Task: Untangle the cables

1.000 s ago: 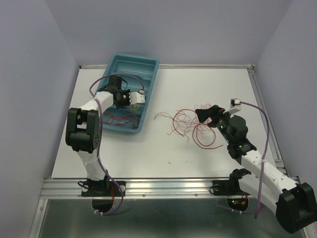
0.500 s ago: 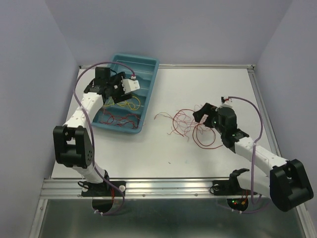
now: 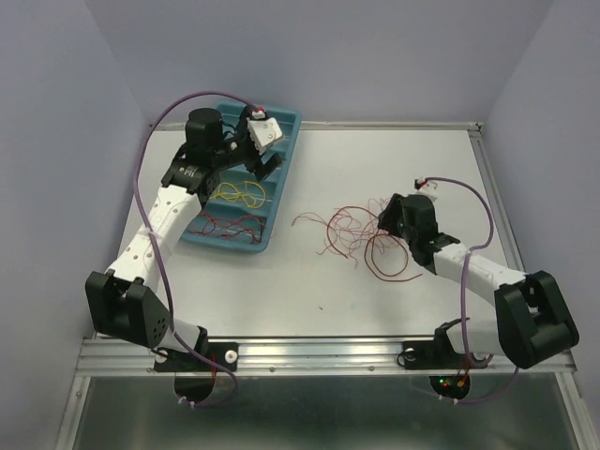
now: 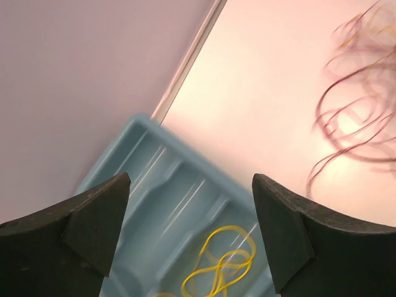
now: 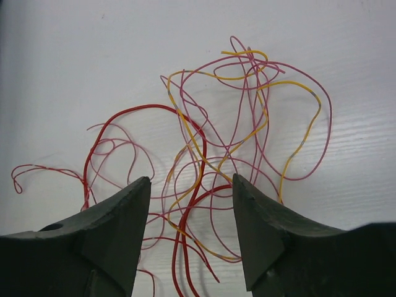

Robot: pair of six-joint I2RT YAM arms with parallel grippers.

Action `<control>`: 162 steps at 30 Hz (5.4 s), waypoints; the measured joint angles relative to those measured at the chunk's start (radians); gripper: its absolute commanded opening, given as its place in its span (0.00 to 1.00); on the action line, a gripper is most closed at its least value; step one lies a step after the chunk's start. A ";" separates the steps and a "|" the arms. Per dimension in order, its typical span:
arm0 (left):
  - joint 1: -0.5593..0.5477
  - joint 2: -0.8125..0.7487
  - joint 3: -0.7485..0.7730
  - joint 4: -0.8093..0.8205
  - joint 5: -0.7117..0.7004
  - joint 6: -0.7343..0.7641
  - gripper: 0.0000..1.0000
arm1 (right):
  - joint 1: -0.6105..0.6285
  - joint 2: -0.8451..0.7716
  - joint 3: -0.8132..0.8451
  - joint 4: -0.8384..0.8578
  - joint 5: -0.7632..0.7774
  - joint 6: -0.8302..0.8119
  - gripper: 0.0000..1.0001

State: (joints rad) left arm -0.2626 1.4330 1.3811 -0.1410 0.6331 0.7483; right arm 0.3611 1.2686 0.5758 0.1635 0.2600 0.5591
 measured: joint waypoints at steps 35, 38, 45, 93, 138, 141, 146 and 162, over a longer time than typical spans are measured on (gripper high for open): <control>-0.219 -0.074 -0.499 0.642 0.253 -0.592 0.91 | 0.079 -0.389 -0.035 0.293 -0.651 -0.124 0.01; -0.220 -0.103 -0.525 0.648 0.244 -0.579 0.91 | 0.087 -0.375 -0.052 0.293 -0.715 -0.117 0.00; -0.220 -0.138 -0.539 0.676 0.235 -0.566 0.91 | 0.117 -0.366 -0.052 0.306 -0.770 -0.114 0.00; -0.488 -0.071 0.022 0.221 0.269 -0.661 0.00 | 0.203 -0.363 -0.225 0.591 -0.669 -0.250 0.17; -0.488 -0.179 0.600 0.092 -0.668 -0.357 0.00 | 0.143 -0.008 -0.023 -0.132 0.516 0.252 1.00; -0.488 -0.188 0.576 0.097 -0.663 -0.360 0.00 | 0.142 -0.046 -0.022 -0.182 0.547 0.268 1.00; -0.488 -0.185 0.557 0.091 -0.614 -0.370 0.00 | 0.142 -0.193 -0.022 -0.208 0.549 0.217 1.00; -0.488 -0.150 0.369 0.061 -0.375 -0.482 0.00 | 0.142 -0.672 -0.231 0.233 -0.072 -0.185 1.00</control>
State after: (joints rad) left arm -0.7509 1.2831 1.7504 -0.0799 0.2577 0.2665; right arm 0.5034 0.5968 0.3450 0.3969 0.1875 0.3740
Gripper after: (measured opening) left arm 0.037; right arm 0.999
